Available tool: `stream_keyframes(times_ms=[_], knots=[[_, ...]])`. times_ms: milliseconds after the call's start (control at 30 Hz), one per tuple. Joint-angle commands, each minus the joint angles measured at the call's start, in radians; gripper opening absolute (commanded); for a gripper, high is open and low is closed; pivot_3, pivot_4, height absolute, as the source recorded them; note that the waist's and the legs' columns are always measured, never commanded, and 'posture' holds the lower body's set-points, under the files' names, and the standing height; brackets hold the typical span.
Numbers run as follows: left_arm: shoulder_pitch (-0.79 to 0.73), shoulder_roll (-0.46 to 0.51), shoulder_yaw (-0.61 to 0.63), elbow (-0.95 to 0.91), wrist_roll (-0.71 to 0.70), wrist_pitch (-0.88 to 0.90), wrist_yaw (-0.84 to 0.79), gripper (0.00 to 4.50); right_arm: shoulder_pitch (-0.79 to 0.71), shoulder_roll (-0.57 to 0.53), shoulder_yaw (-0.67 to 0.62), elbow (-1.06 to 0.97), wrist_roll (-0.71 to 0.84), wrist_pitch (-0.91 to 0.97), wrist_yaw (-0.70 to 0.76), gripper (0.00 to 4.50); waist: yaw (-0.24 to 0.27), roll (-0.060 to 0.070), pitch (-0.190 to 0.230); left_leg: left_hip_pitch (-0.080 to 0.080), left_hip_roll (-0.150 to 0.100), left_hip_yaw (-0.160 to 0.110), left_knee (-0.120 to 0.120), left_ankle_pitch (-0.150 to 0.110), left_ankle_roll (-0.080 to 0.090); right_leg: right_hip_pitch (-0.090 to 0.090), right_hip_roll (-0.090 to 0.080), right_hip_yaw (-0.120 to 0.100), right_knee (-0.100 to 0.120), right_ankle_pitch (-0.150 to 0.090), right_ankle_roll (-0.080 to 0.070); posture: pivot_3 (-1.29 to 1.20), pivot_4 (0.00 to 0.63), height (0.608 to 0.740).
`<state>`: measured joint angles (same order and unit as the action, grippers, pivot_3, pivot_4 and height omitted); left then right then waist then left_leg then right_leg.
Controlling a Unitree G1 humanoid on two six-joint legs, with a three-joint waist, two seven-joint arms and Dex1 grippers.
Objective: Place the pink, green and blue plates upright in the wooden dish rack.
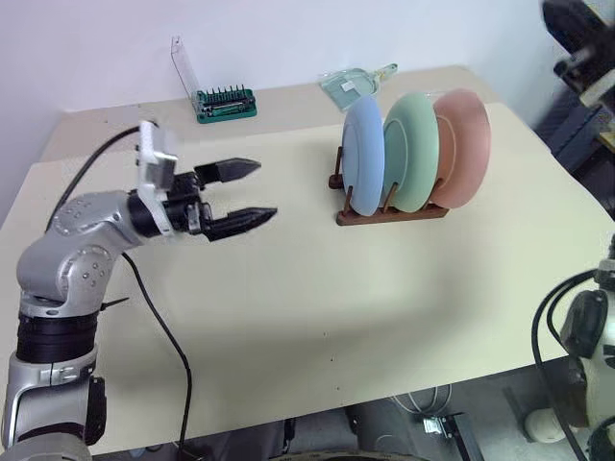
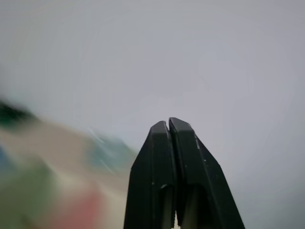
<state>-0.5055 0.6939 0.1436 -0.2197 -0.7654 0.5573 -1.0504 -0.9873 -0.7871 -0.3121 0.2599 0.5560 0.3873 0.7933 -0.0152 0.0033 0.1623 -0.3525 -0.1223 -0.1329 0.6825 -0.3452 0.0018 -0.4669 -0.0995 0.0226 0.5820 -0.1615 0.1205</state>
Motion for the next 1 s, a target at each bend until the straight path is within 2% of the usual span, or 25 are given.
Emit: stream_keyframes(times_ms=[33,100,167,267,333,367,433,467,533,667,733,800,933,1000], knots=[[-0.008,-0.012,0.011,-0.027,0.021,-0.032,0.029,4.5,-0.003,0.003,-0.047,-0.16,0.284,0.285,0.084,0.26,0.008,0.0,0.0,0.0,0.0,-0.001,0.001,0.0,0.0,0.001,0.0,0.0,0.0,0.0,0.0,0.0,0.15,0.74],[0.027,-0.014,0.024,-0.028,0.035,-0.054,0.03,4.5,0.062,-0.011,-0.024,-0.268,0.398,0.427,0.125,0.86,0.022,-0.001,-0.001,0.0,-0.001,-0.003,0.002,0.0,0.0,0.003,0.0,-0.001,-0.002,0.001,-0.001,0.0,0.15,0.74],[0.076,-0.003,0.041,-0.028,0.046,-0.079,0.015,4.5,0.121,-0.005,-0.008,-0.338,0.449,0.496,0.121,1.75,0.027,-0.001,-0.001,0.001,-0.001,-0.003,0.002,0.0,0.001,0.004,0.0,-0.002,-0.002,0.001,-0.001,0.0,0.15,0.74],[0.125,-0.023,-0.022,-0.023,0.152,-0.17,0.031,4.5,0.239,0.001,0.047,-0.409,0.395,0.46,0.162,3.29,0.03,-0.001,-0.001,0.001,-0.001,-0.002,0.002,0.0,0.001,0.004,-0.001,-0.002,-0.002,0.001,-0.001,0.0,0.15,0.74],[0.202,-0.087,-0.067,-0.015,0.225,-0.259,0.066,4.5,0.41,0.074,0.137,-0.529,0.321,0.38,0.137,4.21,0.03,-0.001,-0.003,0.001,-0.001,-0.002,0.002,0.0,0.001,0.004,-0.001,-0.002,-0.002,0.001,0.0,0.0,0.15,0.74],[0.223,-0.111,-0.081,-0.013,0.246,-0.282,0.081,4.5,0.463,0.097,0.166,-0.561,0.29,0.351,0.126,4.36,0.029,-0.001,-0.006,0.003,-0.001,-0.001,0.002,0.0,0.001,0.005,-0.001,-0.002,-0.002,0.001,0.0,0.0,0.15,0.74],[0.228,-0.15,-0.111,-0.007,0.289,-0.314,0.109,4.5,0.517,0.12,0.181,-0.573,0.268,0.324,0.127,4.36,0.028,-0.001,-0.006,0.003,-0.001,-0.001,0.001,0.0,0.001,0.005,-0.001,-0.002,-0.002,0.001,0.0,0.0,0.15,0.74],[0.243,-0.164,-0.114,-0.005,0.302,-0.34,0.113,4.5,0.559,0.114,0.222,-0.593,0.189,0.256,0.133,4.36,0.029,-0.001,-0.006,0.001,-0.001,0.0,0.002,0.0,0.001,0.002,-0.002,-0.002,-0.001,0.002,0.0,0.0,0.15,0.74],[0.267,-0.195,-0.102,0.014,0.266,-0.382,0.072,4.5,0.613,0.11,0.235,-0.583,0.126,0.199,0.137,4.36,0.029,-0.001,-0.006,-0.001,-0.001,0.001,0.004,0.0,0.0,0.001,-0.002,-0.002,-0.001,0.003,0.0,0.0,0.15,0.74],[0.259,-0.195,-0.089,0.063,0.279,-0.441,0.048,4.5,0.69,0.068,0.182,-0.518,-0.011,-0.036,0.196,4.36,0.031,-0.001,-0.006,0.001,-0.001,0.0,0.003,0.0,0.0,0.003,-0.001,-0.002,-0.002,0.003,0.0,0.0,0.15,0.74],[0.262,-0.179,-0.08,0.081,0.289,-0.46,0.041,4.5,0.721,0.043,0.166,-0.481,-0.028,-0.107,0.256,4.36,0.029,-0.001,-0.006,0.002,-0.001,0.0,0.003,0.0,0.0,0.004,-0.001,-0.002,-0.002,0.003,0.0,0.0,0.15,0.74],[0.28,-0.158,-0.076,0.109,0.312,-0.484,0.032,4.5,0.755,0.009,0.156,-0.434,0.009,-0.077,0.333,4.36,0.028,-0.001,-0.006,0.003,-0.001,0.001,0.002,0.0,0.0,0.005,-0.001,-0.002,-0.002,0.003,0.0,0.0,0.15,0.74],[0.296,-0.126,-0.076,0.177,0.308,-0.443,0.021,4.5,0.78,0.002,0.127,-0.381,-0.002,-0.113,0.355,4.36,0.028,-0.001,-0.006,0.005,0.0,0.001,0.001,0.0,0.0,0.006,0.0,-0.002,-0.003,0.003,0.0,0.0,0.15,0.74],[0.298,-0.117,-0.074,0.218,0.342,-0.487,0.02,4.5,0.772,0.014,0.124,-0.383,-0.007,-0.121,0.335,4.36,0.028,-0.001,-0.006,0.005,0.0,0.001,0.001,0.0,0.0,0.006,0.0,-0.002,-0.003,0.003,0.0,0.0,0.15,0.74]])
